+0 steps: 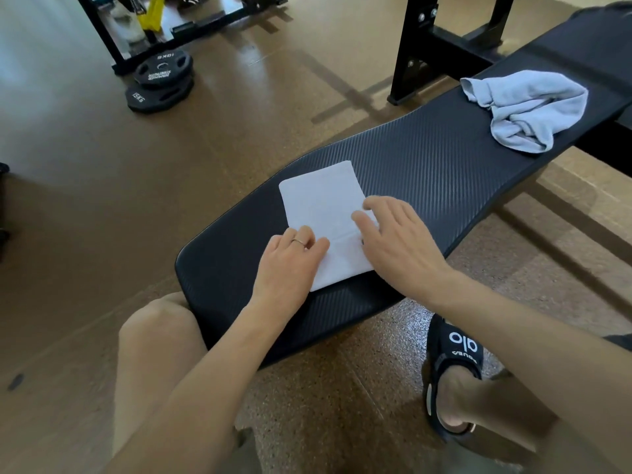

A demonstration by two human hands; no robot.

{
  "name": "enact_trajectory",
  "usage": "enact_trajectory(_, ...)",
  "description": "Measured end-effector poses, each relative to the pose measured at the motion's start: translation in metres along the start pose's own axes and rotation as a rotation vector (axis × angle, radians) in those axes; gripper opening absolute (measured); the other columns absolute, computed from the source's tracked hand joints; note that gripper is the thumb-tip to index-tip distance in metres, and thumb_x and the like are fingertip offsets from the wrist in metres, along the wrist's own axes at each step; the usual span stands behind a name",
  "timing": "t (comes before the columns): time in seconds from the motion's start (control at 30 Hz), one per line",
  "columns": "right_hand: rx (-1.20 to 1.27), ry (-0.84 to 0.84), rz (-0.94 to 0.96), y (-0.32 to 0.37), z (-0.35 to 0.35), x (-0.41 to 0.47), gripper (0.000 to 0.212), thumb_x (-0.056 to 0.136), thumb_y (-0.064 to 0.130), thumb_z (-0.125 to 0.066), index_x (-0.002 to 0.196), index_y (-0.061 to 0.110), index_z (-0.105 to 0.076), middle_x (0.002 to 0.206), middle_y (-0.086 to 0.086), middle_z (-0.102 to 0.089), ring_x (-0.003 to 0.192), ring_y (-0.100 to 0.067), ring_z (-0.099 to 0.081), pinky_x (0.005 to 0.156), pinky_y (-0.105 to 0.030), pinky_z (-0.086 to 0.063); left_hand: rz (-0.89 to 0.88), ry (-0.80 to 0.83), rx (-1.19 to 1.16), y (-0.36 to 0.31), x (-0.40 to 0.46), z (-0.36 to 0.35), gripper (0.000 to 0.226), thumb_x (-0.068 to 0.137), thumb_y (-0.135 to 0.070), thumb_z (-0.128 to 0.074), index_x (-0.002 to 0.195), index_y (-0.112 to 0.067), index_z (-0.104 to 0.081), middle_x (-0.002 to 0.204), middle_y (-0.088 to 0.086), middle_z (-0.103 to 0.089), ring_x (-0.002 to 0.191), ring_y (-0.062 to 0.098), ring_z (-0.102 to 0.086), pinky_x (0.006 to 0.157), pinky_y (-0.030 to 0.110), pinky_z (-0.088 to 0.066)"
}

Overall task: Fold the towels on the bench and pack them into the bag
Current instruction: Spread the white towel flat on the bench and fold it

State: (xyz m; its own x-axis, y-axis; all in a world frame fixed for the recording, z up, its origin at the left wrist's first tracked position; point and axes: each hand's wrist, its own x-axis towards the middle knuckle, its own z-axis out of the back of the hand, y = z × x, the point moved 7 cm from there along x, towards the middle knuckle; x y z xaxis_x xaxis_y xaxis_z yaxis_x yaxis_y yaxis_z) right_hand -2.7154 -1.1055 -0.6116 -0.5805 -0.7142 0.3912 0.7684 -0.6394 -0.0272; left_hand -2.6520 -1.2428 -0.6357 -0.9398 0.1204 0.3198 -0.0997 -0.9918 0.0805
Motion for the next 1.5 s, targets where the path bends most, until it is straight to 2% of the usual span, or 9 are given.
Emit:
enact_trajectory(0.1, 0.113, 0.152, 0.226, 0.017, 0.003, -0.008, 0.028, 0.087, 0.015, -0.043, 0.109, 0.011, -0.061, 0.11, -0.006, -0.059, 0.108, -0.03, -0.055, 0.101, -0.041, -0.042, -0.12, 0.011, 0.013, 0.001, 0.003, 0.0, 0.023, 0.079, -0.003, -0.07, 0.098, -0.016, -0.064, 0.091, 0.004, -0.057, 0.076, 0.025, -0.05, 0.069, 0.035, -0.04)
enact_trajectory(0.23, 0.208, 0.408, 0.198, 0.006, -0.015, -0.024, 0.05, 0.078, 0.023, -0.051, 0.127, 0.015, -0.055, 0.126, -0.003, -0.053, 0.121, -0.025, -0.05, 0.109, -0.04, -0.041, -0.174, 0.066, -0.019, 0.006, 0.0, 0.005, 0.013, 0.094, -0.02, -0.06, 0.106, -0.021, -0.065, 0.1, -0.001, -0.064, 0.089, 0.024, -0.055, 0.081, 0.036, -0.042)
enact_trajectory(0.43, 0.296, 0.385, 0.064, -0.012, -0.015, -0.017, 0.05, 0.077, 0.024, -0.036, 0.119, 0.012, -0.06, 0.118, -0.003, -0.058, 0.107, -0.027, -0.058, 0.095, -0.043, -0.05, -0.089, 0.303, -0.141, 0.011, -0.015, 0.003, 0.066, 0.083, -0.068, -0.052, 0.13, -0.021, -0.055, 0.129, -0.005, -0.055, 0.123, 0.02, -0.049, 0.113, 0.037, -0.033)
enact_trajectory(0.6, 0.451, 0.278, -0.089, -0.023, -0.008, -0.011, 0.037, 0.083, 0.033, -0.036, 0.106, 0.018, -0.061, 0.096, 0.004, -0.062, 0.08, -0.023, -0.059, 0.07, -0.043, -0.051, 0.063, 0.177, -0.318, 0.023, -0.014, 0.009, 0.041, 0.077, -0.037, -0.059, 0.114, -0.018, -0.059, 0.105, -0.006, -0.065, 0.105, 0.02, -0.059, 0.103, 0.032, -0.04)
enact_trajectory(0.73, 0.525, 0.257, -0.154, -0.026, -0.003, -0.007, 0.035, 0.09, 0.032, -0.042, 0.118, 0.02, -0.059, 0.106, 0.005, -0.064, 0.084, -0.019, -0.06, 0.076, -0.042, -0.053, 0.163, 0.182, -0.456, 0.033, -0.006, 0.016, 0.019, 0.083, -0.034, -0.051, 0.096, -0.022, -0.059, 0.077, -0.011, -0.058, 0.073, 0.011, -0.054, 0.078, 0.035, -0.047)
enact_trajectory(0.87, 0.638, 0.324, -0.219, -0.031, -0.009, -0.003, 0.051, 0.089, 0.028, -0.06, 0.138, 0.026, -0.048, 0.127, 0.007, -0.061, 0.099, -0.012, -0.058, 0.085, -0.03, -0.047, 0.319, 0.244, -0.64, 0.048, -0.007, 0.009, 0.01, 0.095, -0.032, -0.051, 0.101, -0.026, -0.057, 0.079, -0.007, -0.062, 0.071, 0.012, -0.057, 0.062, 0.034, -0.047)
enact_trajectory(1.03, 0.849, 0.324, -0.47, -0.052, -0.031, 0.004, 0.033, 0.093, 0.035, -0.064, 0.124, 0.034, -0.052, 0.108, 0.008, -0.066, 0.097, -0.01, -0.064, 0.085, -0.034, -0.055, 0.542, 0.25, -0.83, 0.057, -0.006, -0.005, 0.018, 0.103, -0.036, -0.049, 0.095, -0.021, -0.054, 0.077, 0.003, -0.059, 0.063, 0.013, -0.048, 0.061, 0.033, -0.041)
enact_trajectory(1.17, 0.934, 0.317, -0.629, -0.057, -0.045, 0.009, 0.026, 0.097, 0.039, -0.062, 0.12, 0.027, -0.056, 0.108, 0.011, -0.065, 0.099, -0.007, -0.061, 0.071, -0.02, -0.044, 0.694, 0.203, -0.9, 0.064, -0.005, -0.017, 0.025, 0.105, -0.042, -0.048, 0.09, -0.022, -0.053, 0.069, -0.015, -0.053, 0.062, 0.001, -0.046, 0.062, 0.028, -0.038)
enact_trajectory(1.5, 0.82, 0.325, -0.661, -0.056, -0.052, 0.019, 0.03, 0.097, 0.036, -0.062, 0.117, 0.021, -0.045, 0.094, 0.001, -0.061, 0.076, -0.01, -0.06, 0.064, -0.03, -0.049, 0.68, 0.118, -0.699, 0.065, 0.002, -0.026, 0.02, 0.101, -0.04, -0.052, 0.114, -0.037, -0.037, 0.096, -0.012, -0.052, 0.08, 0.01, -0.056, 0.071, 0.032, -0.044)
